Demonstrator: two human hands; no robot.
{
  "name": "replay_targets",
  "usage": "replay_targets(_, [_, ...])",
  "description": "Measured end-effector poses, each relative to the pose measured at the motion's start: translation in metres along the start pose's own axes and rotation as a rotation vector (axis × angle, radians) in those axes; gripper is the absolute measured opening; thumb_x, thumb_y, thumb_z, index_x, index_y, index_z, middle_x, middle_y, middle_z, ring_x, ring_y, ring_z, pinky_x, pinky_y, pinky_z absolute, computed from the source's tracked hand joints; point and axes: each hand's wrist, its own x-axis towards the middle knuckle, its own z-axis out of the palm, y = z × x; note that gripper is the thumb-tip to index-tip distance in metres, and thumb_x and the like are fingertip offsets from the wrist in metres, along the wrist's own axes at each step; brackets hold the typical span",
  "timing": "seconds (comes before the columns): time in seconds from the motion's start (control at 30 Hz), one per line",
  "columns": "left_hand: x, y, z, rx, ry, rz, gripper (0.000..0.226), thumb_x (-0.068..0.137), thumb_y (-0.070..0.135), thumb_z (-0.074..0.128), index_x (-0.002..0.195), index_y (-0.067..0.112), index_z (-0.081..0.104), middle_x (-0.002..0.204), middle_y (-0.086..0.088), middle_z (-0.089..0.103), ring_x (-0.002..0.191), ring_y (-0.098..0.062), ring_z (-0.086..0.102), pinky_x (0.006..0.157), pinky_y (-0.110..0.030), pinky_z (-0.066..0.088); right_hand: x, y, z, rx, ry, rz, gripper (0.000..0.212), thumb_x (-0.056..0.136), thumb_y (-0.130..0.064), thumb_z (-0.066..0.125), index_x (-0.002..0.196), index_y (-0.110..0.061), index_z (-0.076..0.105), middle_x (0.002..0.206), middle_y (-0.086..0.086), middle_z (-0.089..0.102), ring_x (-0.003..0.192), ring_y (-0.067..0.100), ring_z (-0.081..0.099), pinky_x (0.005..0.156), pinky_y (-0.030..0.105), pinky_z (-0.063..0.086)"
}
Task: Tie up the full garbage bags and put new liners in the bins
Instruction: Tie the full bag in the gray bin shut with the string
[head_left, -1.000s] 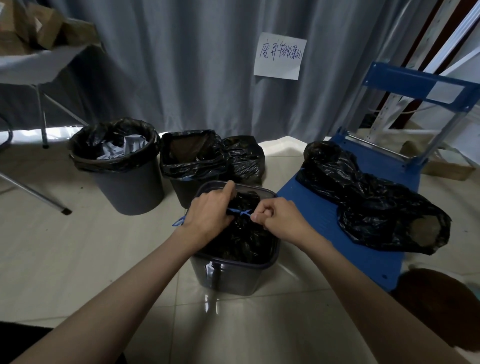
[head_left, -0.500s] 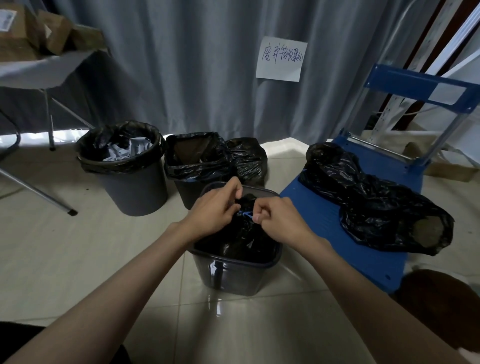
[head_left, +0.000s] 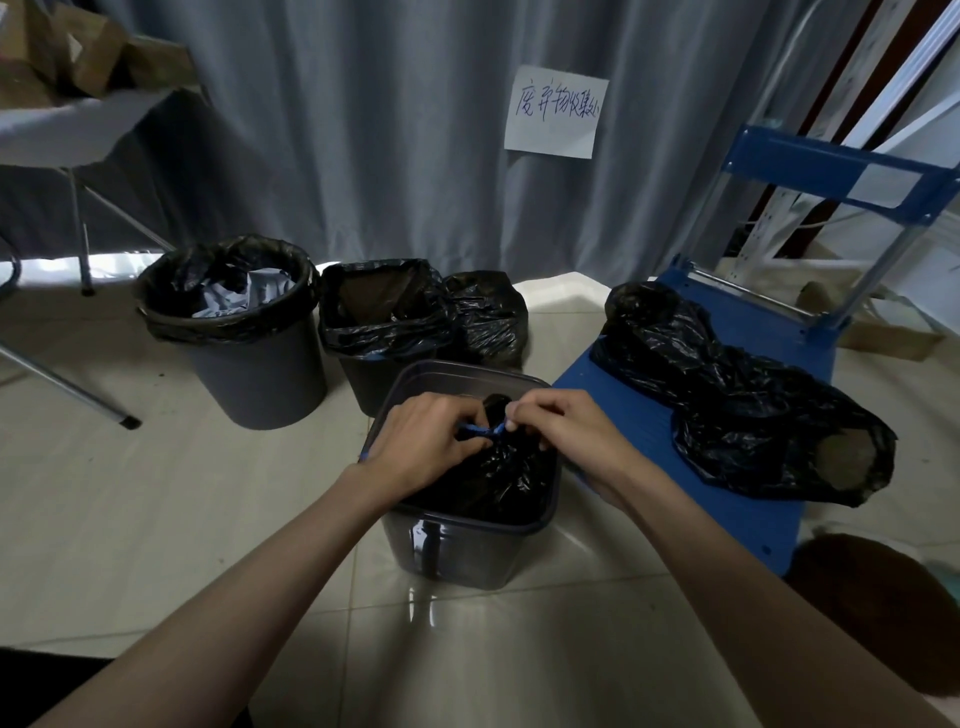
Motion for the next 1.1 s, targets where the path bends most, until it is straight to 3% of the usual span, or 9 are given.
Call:
replay_targets(0.13, [-0.001,0.006,0.001,0.011,0.001,-0.012,0.016,0.083,0.042,0.069,0.086,0.031,0.057,0.087,0.013,0.066,0.089,-0.015,0.063,0.065,-0.030,0.042,0.002,0.001,0.009,0.268,0.008,-0.059,0.018,0.090,-0.016,0.066,0.083,-0.002,0.074,0.103,0.004,0.076,0.105,0.016,0.069,0.094,0.030,0.052])
replay_targets(0.27, [-0.002,0.002,-0.003,-0.021,0.002,-0.024,0.021,0.082,0.044,0.069,0.089,0.032,0.054,0.083,0.011,0.064,0.088,-0.019,0.063,0.067,-0.035,0.047,0.002,-0.002,0.010,0.430,0.009,0.020,0.028,0.096,-0.025,0.059,0.089,-0.003,0.074,0.098,0.012,0.076,0.093,0.015,0.071,0.078,0.018,0.051])
replay_targets(0.47, [-0.002,0.000,-0.022,-0.128,-0.042,-0.017,0.033,0.083,0.050,0.063,0.093,0.032,0.038,0.065,0.010,0.054,0.066,-0.011,0.054,0.060,-0.036,0.046,0.013,-0.003,0.011,0.641,-0.022,0.146,0.052,0.102,-0.038,0.039,0.107,0.002,0.072,0.092,0.014,0.072,0.074,0.017,0.066,0.066,0.024,0.046])
replay_targets(0.6, [0.004,-0.006,-0.042,-0.361,-0.043,-0.004,0.017,0.087,0.031,0.060,0.090,0.028,0.044,0.068,0.007,0.061,0.063,-0.013,0.057,0.065,-0.044,0.051,0.011,-0.003,0.019,0.377,-0.013,0.044,0.019,0.092,-0.006,0.061,0.104,-0.003,0.075,0.083,0.006,0.071,0.061,0.007,0.055,0.055,0.017,0.044])
replay_targets(0.73, [0.008,0.008,-0.054,-0.663,0.006,-0.007,0.015,0.093,0.010,0.061,0.095,0.010,0.047,0.070,-0.006,0.068,0.058,-0.014,0.060,0.055,-0.026,0.046,0.011,-0.005,0.026,0.136,-0.043,-0.078,0.011,0.085,-0.009,0.074,0.094,-0.006,0.077,0.070,-0.002,0.067,0.062,0.004,0.053,0.057,0.016,0.043])
replay_targets(0.8, [0.010,0.013,-0.052,-0.781,0.037,-0.013,0.020,0.089,0.011,0.066,0.098,0.012,0.048,0.079,-0.009,0.071,0.069,-0.028,0.065,0.064,-0.038,0.054,0.013,-0.005,0.028,0.101,-0.005,-0.132,0.007,0.086,-0.010,0.073,0.086,-0.004,0.076,0.066,0.000,0.062,0.058,0.006,0.050,0.057,0.017,0.041])
replay_targets(0.87, [0.011,0.012,-0.049,-0.793,0.058,-0.024,0.039,0.078,0.017,0.079,0.105,0.015,0.051,0.091,-0.005,0.071,0.084,-0.029,0.067,0.080,-0.039,0.054,0.016,-0.004,0.026,0.122,0.059,-0.163,0.010,0.090,-0.010,0.068,0.087,-0.007,0.078,0.062,-0.004,0.064,0.055,0.005,0.050,0.058,0.017,0.042])
replay_targets(0.97, [0.011,0.008,-0.045,-0.640,0.042,-0.063,0.061,0.068,0.019,0.089,0.115,0.014,0.052,0.101,-0.001,0.069,0.093,-0.014,0.066,0.083,-0.019,0.050,0.016,-0.003,0.021,0.177,0.047,-0.221,0.019,0.097,-0.009,0.059,0.096,-0.008,0.078,0.070,0.000,0.069,0.063,0.006,0.054,0.060,0.017,0.045])
replay_targets(1.1, [0.010,0.006,-0.038,-0.590,0.051,-0.133,0.036,0.071,0.031,0.086,0.097,0.019,0.065,0.077,0.007,0.070,0.074,-0.010,0.066,0.071,-0.023,0.049,0.016,0.002,0.018,0.244,0.057,-0.197,0.022,0.100,-0.010,0.054,0.103,-0.002,0.075,0.081,0.005,0.072,0.070,0.011,0.057,0.060,0.019,0.046])
